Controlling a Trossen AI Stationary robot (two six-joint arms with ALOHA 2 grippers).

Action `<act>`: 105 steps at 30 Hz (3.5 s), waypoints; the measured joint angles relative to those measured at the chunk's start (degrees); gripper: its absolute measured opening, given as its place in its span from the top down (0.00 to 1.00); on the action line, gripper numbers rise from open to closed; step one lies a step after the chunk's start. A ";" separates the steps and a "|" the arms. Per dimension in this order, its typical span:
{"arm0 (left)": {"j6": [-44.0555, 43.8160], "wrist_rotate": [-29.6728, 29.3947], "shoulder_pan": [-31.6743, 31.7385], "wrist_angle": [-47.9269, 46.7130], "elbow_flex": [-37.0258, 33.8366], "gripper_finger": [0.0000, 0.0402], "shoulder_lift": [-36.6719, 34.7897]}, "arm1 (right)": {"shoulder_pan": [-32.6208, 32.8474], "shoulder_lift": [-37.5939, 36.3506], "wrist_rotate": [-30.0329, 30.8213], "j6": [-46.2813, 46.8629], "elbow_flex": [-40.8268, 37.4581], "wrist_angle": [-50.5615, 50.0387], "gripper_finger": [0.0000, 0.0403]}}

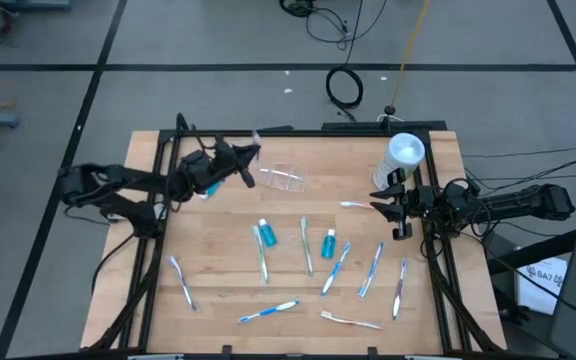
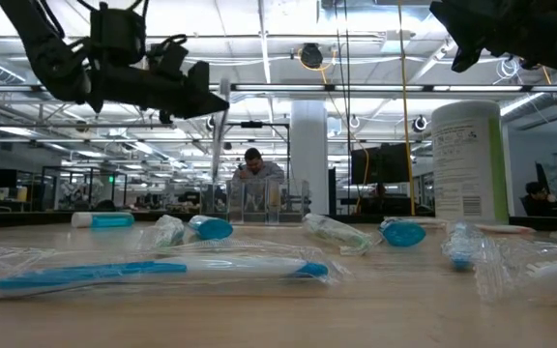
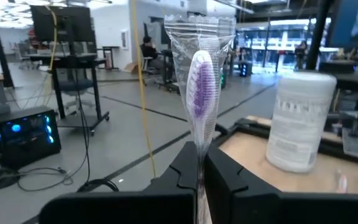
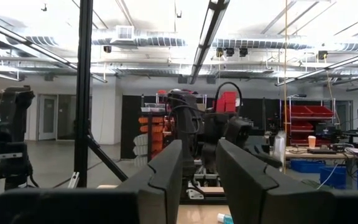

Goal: Pick & Place toothbrushing station
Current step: Put the middle purple toothbrush into the left section of the organizer, then put the top left mouthwash into the middle section of the organizer

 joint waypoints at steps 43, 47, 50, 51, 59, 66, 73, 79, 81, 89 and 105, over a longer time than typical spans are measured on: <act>-2.84 -0.04 1.77 1.26 0.18 0.71 14.89 | -0.02 0.00 0.04 -1.31 0.00 0.04 0.77; -2.81 -0.61 1.77 1.26 0.18 0.64 14.89 | -0.02 0.00 0.04 -1.31 0.00 0.04 0.77; -2.87 -1.12 1.77 1.26 0.15 0.61 14.89 | -0.01 0.00 0.04 -1.31 0.00 0.04 0.77; -3.09 -1.12 1.77 1.27 0.16 0.60 14.89 | 0.00 -0.01 0.04 -1.31 0.00 0.04 0.77; -4.15 0.31 1.71 0.98 0.15 0.58 13.70 | -0.01 -0.02 0.04 -1.30 0.00 0.04 0.77; -4.26 -0.17 1.57 -14.65 1.65 0.58 5.59 | 0.00 0.00 0.04 -1.29 0.00 0.02 0.77; -7.48 -3.56 0.86 -41.67 6.13 0.58 -4.45 | -0.02 -0.02 0.03 -1.30 0.00 0.02 0.77; -14.68 -6.48 -2.53 -60.46 6.58 0.58 -11.77 | -0.02 -0.02 0.02 -1.30 0.00 -0.48 0.77; -17.36 -8.05 -4.18 -65.92 6.56 0.58 -14.29 | 0.00 -0.02 0.02 -1.29 0.00 -0.88 0.77; -28.15 -17.40 -11.63 -84.41 6.60 0.58 -20.29 | 0.00 0.00 0.02 -1.14 -0.02 -2.71 0.77; -40.28 -27.64 -23.34 -101.00 4.86 0.57 -26.94 | -0.02 0.00 0.00 -1.08 -0.02 -4.32 0.77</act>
